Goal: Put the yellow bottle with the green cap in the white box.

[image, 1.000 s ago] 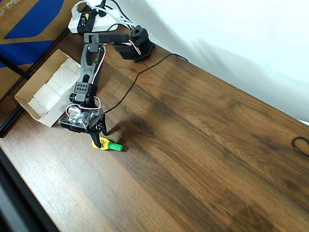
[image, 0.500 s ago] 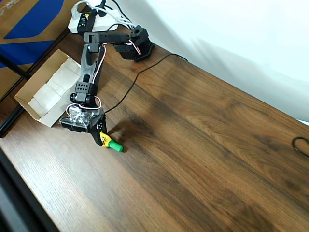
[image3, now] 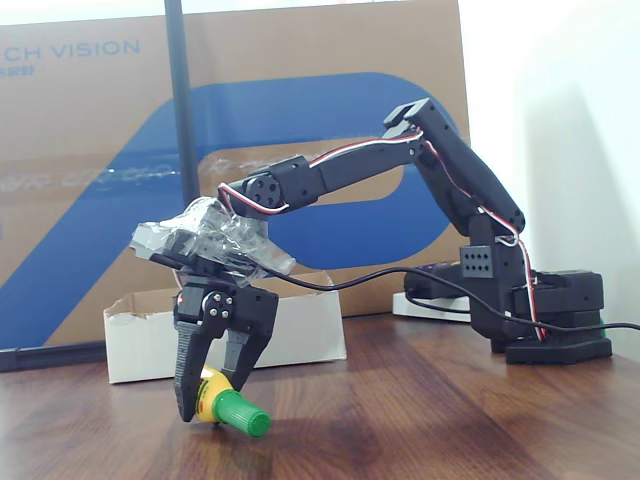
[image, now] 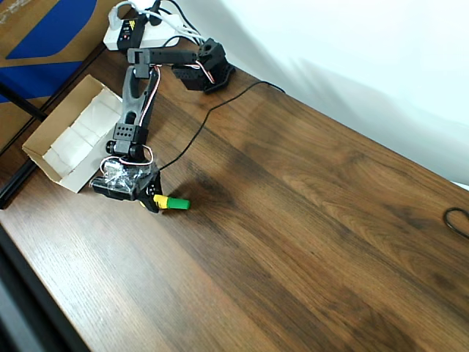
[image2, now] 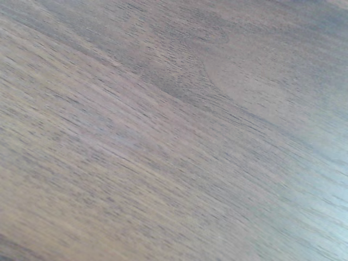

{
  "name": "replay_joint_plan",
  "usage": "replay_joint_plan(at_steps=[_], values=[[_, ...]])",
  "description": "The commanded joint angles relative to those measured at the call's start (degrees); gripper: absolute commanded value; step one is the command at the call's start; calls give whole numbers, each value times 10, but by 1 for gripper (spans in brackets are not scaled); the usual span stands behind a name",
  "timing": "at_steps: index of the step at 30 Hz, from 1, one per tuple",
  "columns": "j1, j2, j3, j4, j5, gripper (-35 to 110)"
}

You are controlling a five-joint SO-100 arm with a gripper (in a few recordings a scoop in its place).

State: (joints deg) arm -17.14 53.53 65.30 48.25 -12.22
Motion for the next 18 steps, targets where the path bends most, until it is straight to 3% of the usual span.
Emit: replay_joint_plan(at_steps=[1,18], values=[[-1,73,8,8,3,0],[71,371,134,16,80,0]])
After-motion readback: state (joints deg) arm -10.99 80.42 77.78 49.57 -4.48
